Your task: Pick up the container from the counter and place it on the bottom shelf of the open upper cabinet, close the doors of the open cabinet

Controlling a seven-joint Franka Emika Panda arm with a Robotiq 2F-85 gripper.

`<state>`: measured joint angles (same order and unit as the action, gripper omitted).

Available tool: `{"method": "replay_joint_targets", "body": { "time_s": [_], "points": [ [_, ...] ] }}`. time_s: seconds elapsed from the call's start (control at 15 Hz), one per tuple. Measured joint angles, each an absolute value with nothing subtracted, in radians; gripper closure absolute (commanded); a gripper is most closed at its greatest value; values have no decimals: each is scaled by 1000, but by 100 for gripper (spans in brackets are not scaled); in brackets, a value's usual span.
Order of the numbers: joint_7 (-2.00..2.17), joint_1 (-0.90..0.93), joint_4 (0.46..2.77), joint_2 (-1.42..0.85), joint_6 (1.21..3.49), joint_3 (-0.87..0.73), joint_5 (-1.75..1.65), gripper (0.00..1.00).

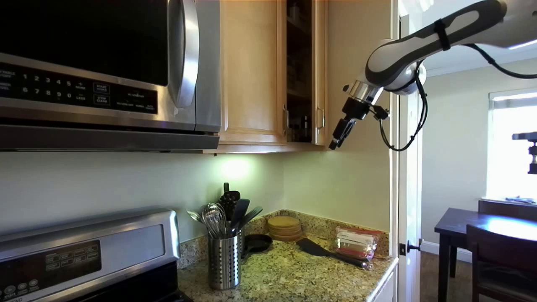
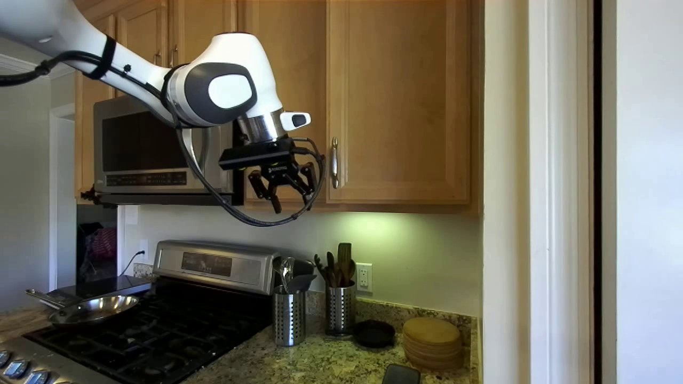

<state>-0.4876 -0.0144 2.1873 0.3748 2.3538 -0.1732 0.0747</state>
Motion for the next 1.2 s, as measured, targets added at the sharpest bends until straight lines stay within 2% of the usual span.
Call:
{"method": "replay_joint_targets", "body": {
  "time_s": [0.33, 0.4, 0.67, 0.73, 1.0, 1.2],
  "points": [
    [-379, -44, 2188, 342, 2559, -180, 75, 87],
    [-350, -51, 2188, 328, 2617, -180, 75, 90],
    [-226, -98, 2188, 254, 2841, -174, 38, 97],
    [-190, -113, 2188, 232, 2889, -171, 20, 93],
    [-46, -172, 2178, 143, 3009, -147, -37, 90],
    [27, -184, 2152, 93, 3046, -136, -59, 91]
  ]
}}
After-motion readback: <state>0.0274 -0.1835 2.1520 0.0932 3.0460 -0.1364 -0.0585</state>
